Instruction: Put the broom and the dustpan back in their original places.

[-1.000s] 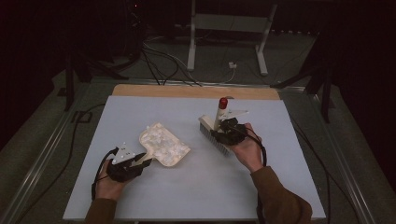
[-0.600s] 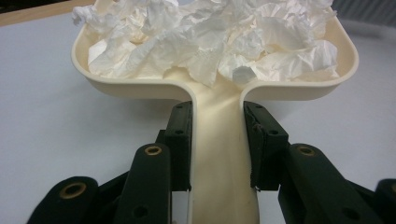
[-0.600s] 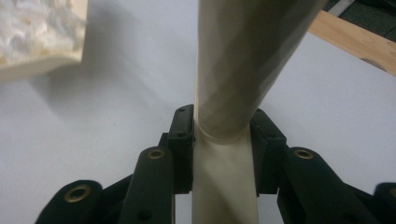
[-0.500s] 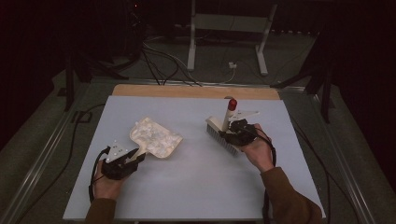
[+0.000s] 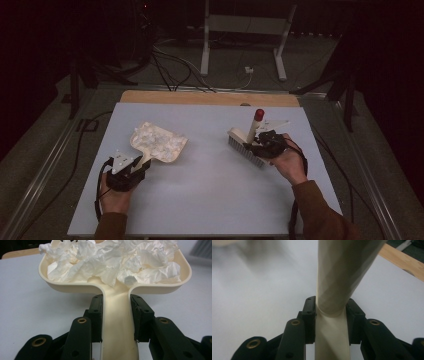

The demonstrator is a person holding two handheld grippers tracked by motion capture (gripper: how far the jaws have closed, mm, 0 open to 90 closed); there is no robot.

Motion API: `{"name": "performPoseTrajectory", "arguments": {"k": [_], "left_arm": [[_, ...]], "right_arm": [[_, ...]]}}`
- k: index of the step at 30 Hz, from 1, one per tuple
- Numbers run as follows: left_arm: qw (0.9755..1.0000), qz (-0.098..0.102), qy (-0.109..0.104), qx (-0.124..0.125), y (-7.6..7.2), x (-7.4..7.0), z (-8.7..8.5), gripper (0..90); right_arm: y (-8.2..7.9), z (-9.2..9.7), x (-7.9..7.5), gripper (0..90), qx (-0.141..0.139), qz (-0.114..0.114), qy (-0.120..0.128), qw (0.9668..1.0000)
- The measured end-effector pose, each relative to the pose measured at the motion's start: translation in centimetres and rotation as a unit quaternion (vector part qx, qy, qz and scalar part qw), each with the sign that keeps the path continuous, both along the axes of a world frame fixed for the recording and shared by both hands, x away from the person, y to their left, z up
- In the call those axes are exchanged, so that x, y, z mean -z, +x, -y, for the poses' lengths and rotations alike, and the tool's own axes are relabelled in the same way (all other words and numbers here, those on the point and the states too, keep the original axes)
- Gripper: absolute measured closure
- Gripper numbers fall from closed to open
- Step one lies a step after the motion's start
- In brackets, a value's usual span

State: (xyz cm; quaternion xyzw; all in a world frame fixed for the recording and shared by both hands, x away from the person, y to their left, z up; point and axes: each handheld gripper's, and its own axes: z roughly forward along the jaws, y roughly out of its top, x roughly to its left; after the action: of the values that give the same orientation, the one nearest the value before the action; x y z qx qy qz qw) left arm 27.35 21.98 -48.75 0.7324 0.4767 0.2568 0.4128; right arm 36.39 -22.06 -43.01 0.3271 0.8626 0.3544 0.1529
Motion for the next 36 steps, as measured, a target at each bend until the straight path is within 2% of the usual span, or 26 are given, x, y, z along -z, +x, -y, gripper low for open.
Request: {"name": "performPoseTrajectory", "arguments": {"k": [5, 10, 12, 18, 23, 25, 28, 32, 36], "left_arm": [[0.9999, 0.000, -0.006, -0.009, 0.1, 0.0, -0.1, 66.8], [0.9999, 0.003, -0.001, -0.015, 0.0, 0.1, 0.0, 66.8], [0.9998, 0.004, 0.000, -0.019, 0.0, 0.1, -0.1, 66.7], [0.9992, 0.003, 0.000, -0.041, 0.0, 0.2, -0.3, 66.7], [0.9987, 0.004, -0.003, -0.051, 0.1, 0.2, -0.4, 66.7], [0.9986, 0.005, -0.003, -0.052, 0.1, 0.3, -0.5, 66.7], [0.9985, 0.004, -0.001, -0.055, 0.2, 0.3, -0.4, 66.8], [0.9979, 0.006, -0.005, -0.064, 0.2, 0.3, -0.4, 66.8], [0.9973, 0.006, -0.005, -0.072, 0.2, 0.3, -0.4, 66.7]], "right_arm": [[-0.3, 1.5, 0.3, 67.2, -0.023, -0.014, -0.003, 0.9996], [-0.4, 3.1, 0.9, 67.2, -0.046, -0.031, 0.006, 0.9985], [-0.5, 3.6, 1.0, 67.2, -0.060, -0.034, 0.003, 0.9976], [-0.5, 4.1, 1.7, 67.2, -0.101, -0.039, -0.009, 0.9941], [-0.3, 4.3, 1.9, 66.8, -0.118, -0.042, 0.001, 0.9921], [-0.3, 4.3, 1.7, 65.2, -0.116, -0.041, 0.005, 0.9924], [-0.5, 4.4, 0.9, 61.5, -0.108, -0.026, 0.039, 0.9930], [-0.8, 4.0, -0.2, 61.0, -0.081, -0.003, 0.064, 0.9946], [-1.3, 3.3, -0.6, 62.9, -0.049, 0.016, 0.082, 0.9953]]}}
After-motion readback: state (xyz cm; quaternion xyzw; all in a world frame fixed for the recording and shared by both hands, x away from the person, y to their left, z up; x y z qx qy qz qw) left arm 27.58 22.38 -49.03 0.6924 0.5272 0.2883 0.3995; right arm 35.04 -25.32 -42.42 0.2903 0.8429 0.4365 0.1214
